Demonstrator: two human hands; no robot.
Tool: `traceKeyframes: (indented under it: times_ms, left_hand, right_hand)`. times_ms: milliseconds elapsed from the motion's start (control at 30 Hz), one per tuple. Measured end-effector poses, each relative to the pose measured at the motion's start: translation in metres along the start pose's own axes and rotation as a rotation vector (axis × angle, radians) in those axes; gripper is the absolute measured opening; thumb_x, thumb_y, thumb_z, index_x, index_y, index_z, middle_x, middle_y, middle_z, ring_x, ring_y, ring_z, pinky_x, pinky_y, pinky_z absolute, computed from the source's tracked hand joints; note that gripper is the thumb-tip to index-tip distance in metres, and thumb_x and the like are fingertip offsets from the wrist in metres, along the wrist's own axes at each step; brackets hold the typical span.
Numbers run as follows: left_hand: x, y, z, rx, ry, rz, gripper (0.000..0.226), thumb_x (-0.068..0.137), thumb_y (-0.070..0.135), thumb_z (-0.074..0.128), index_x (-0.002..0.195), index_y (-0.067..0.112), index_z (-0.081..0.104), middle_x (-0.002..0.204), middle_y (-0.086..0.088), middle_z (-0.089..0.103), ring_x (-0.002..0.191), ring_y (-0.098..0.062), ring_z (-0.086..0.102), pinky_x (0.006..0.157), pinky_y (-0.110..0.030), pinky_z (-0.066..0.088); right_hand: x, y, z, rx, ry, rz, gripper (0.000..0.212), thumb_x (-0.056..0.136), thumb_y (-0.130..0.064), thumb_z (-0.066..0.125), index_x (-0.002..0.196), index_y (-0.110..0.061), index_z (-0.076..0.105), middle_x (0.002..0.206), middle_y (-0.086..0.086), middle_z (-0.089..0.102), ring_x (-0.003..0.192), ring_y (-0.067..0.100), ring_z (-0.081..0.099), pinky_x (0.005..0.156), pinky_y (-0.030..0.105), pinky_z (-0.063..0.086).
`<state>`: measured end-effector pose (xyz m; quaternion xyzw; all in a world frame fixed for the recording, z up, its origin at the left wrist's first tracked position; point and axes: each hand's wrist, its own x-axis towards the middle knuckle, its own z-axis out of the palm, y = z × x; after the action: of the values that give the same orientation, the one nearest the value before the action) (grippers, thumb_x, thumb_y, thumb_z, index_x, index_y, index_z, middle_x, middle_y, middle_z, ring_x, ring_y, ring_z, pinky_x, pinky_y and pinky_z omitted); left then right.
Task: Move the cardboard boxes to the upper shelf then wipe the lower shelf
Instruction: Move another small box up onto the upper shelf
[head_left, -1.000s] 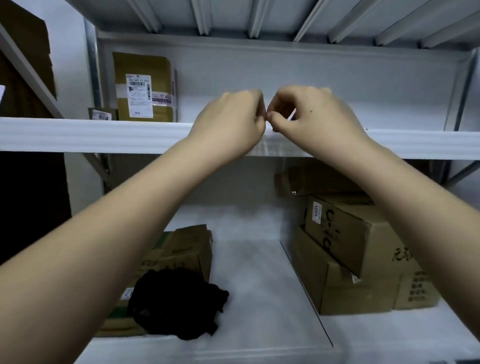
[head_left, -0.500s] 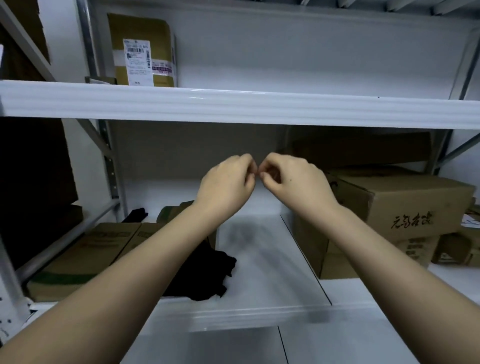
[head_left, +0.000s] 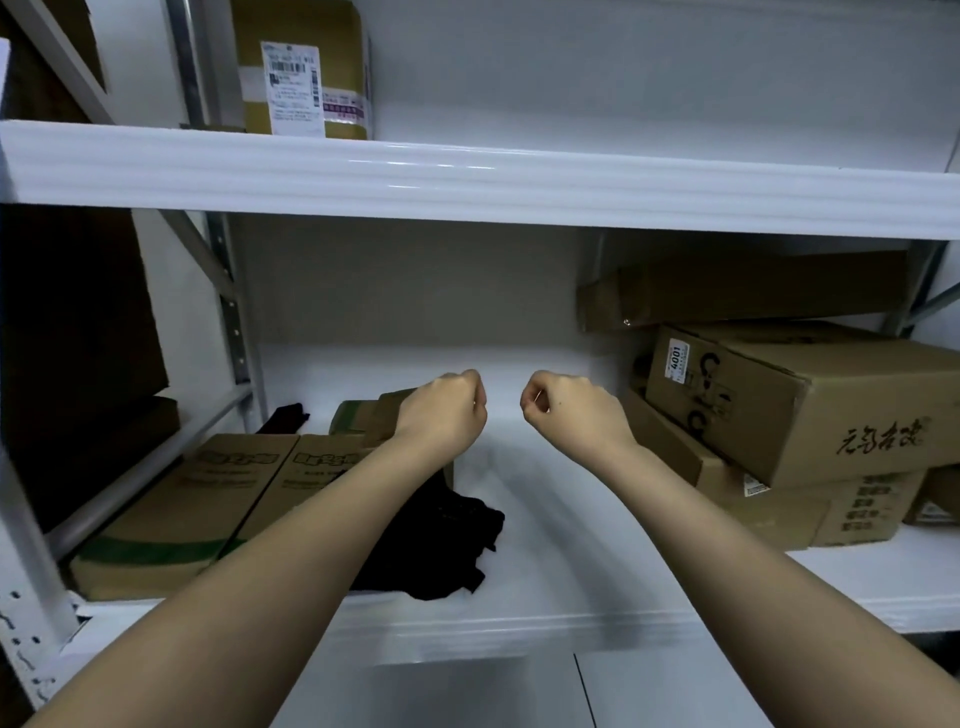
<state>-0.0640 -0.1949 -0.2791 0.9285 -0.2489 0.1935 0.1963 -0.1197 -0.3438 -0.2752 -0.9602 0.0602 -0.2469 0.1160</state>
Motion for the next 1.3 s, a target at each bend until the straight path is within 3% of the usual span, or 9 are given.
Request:
traceKeyframes:
  times_ms: [300,567,700,867,967,1067,1133,1200,1300]
  left_hand:
    - [0.043,-0.043,0.021,0.009,0.012,-0.112,0.017,0.094,0.018,0.043,0.102,0.018,0.058,0.101,-0.002,0.063,0.089,-0.022,0.056,0.067,-0.031,0.045]
    - [0.097,-0.081,0.032,-0.032,-0.030,-0.262,0.018,0.096,0.015,0.042,0.104,0.016,0.058,0.105,-0.004,0.062,0.075,-0.020,0.051,0.055,-0.027,0.036]
    - [0.115,-0.100,0.039,-0.061,-0.063,-0.355,0.024,0.097,0.013,0.041,0.112,0.012,0.059,0.109,-0.008,0.061,0.085,-0.026,0.058,0.064,-0.029,0.041]
    - [0.133,-0.121,0.045,-0.076,-0.075,-0.423,0.026,0.096,0.012,0.039,0.112,0.006,0.059,0.102,-0.013,0.064,0.073,-0.022,0.051,0.062,-0.029,0.037]
    - [0.148,-0.134,0.053,-0.110,-0.066,-0.481,0.028,0.096,0.011,0.036,0.110,0.004,0.060,0.105,-0.013,0.064,0.080,-0.025,0.055,0.068,-0.032,0.042]
    - [0.160,-0.150,0.061,-0.213,-0.090,-0.532,0.026,0.097,0.008,0.035,0.091,0.007,0.060,0.098,-0.010,0.060,0.092,-0.027,0.056,0.077,-0.033,0.043]
    - [0.165,-0.164,0.068,-0.309,-0.123,-0.589,0.034,0.096,0.003,0.035,0.064,0.012,0.041,0.071,-0.006,0.046,0.070,-0.022,0.045,0.065,-0.029,0.035]
    - [0.168,-0.178,0.071,-0.381,-0.178,-0.639,0.041,0.095,-0.002,0.034,0.058,0.014,0.027,0.062,-0.004,0.028,0.056,-0.015,0.027,0.056,-0.024,0.025]
    - [0.171,-0.199,0.075,-0.420,-0.174,-0.669,0.038,0.099,0.010,0.036,0.061,0.014,0.035,0.066,-0.001,0.037,0.057,-0.011,0.034,0.066,-0.026,0.036]
  right_hand:
    - [0.054,0.006,0.045,0.057,-0.132,0.044,0.025,0.087,-0.019,0.041,0.095,-0.023,0.064,0.096,-0.003,0.068,0.087,0.023,0.060,0.062,0.025,0.039]
    - [0.114,0.020,0.083,0.210,-0.229,0.063,0.023,0.089,-0.019,0.044,0.097,-0.019,0.065,0.097,-0.002,0.070,0.089,0.022,0.065,0.075,0.030,0.051]
    - [0.138,0.022,0.112,0.302,-0.308,0.073,0.018,0.088,-0.017,0.049,0.094,-0.016,0.066,0.094,-0.002,0.072,0.087,0.021,0.067,0.083,0.036,0.055]
    - [0.159,0.018,0.143,0.385,-0.370,0.095,0.016,0.090,-0.019,0.052,0.093,-0.013,0.066,0.095,0.004,0.072,0.087,0.025,0.068,0.085,0.039,0.055]
    - [0.174,0.012,0.161,0.421,-0.369,0.132,0.019,0.089,-0.016,0.051,0.096,-0.008,0.067,0.094,0.009,0.072,0.086,0.028,0.068,0.082,0.041,0.054]
    - [0.186,0.009,0.174,0.517,-0.409,0.216,0.022,0.086,-0.011,0.052,0.097,-0.002,0.068,0.094,0.013,0.072,0.087,0.032,0.069,0.081,0.041,0.055]
    - [0.194,0.010,0.182,0.585,-0.450,0.275,0.023,0.087,-0.008,0.052,0.100,0.001,0.068,0.097,0.016,0.072,0.083,0.030,0.069,0.077,0.038,0.054]
    - [0.198,0.012,0.187,0.665,-0.489,0.347,0.018,0.090,-0.008,0.053,0.099,0.002,0.065,0.101,0.017,0.070,0.076,0.025,0.065,0.072,0.033,0.049]
    - [0.204,0.013,0.194,0.824,-0.535,0.448,0.024,0.096,-0.012,0.046,0.109,0.001,0.061,0.100,0.015,0.063,0.075,0.023,0.059,0.072,0.031,0.044]
